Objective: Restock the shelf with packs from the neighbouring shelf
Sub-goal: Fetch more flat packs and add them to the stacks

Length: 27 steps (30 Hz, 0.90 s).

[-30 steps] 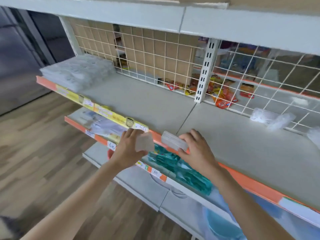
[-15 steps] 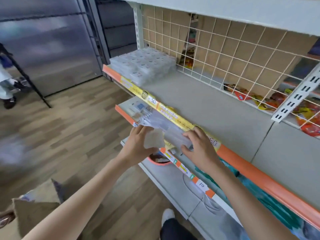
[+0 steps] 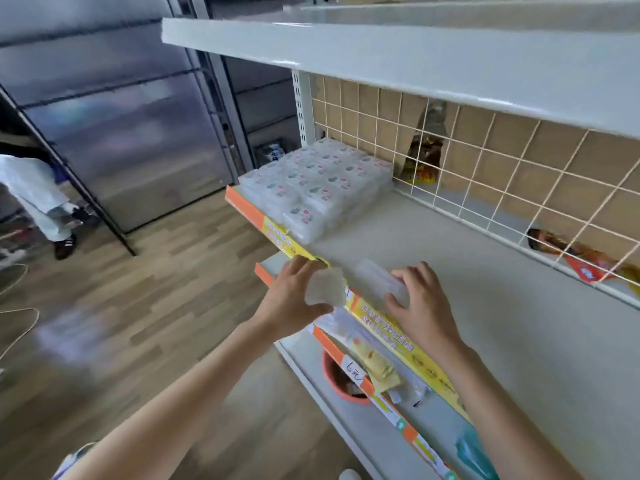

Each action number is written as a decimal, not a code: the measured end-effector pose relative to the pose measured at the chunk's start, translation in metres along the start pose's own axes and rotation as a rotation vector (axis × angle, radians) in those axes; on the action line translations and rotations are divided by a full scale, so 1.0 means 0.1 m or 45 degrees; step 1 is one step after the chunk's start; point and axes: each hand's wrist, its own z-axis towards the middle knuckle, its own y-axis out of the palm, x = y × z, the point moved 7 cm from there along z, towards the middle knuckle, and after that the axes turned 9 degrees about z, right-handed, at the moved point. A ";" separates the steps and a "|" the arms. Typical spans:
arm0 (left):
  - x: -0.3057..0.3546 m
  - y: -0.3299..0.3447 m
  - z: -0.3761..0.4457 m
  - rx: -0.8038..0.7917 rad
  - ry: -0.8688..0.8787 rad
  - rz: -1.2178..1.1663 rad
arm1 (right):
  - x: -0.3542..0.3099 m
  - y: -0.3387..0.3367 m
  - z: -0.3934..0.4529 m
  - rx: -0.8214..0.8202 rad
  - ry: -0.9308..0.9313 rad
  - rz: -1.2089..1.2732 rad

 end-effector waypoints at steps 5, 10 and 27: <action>0.04 0.24 0.46 -0.102 0.122 0.015 | 0.34 0.05 0.21 0.112 0.038 -0.132; 0.10 0.53 0.93 -0.244 0.244 0.034 | 0.48 0.06 0.22 0.168 0.122 -0.208; 0.07 1.02 1.49 -0.433 0.709 -0.407 | 0.45 0.31 0.03 0.393 0.667 -0.531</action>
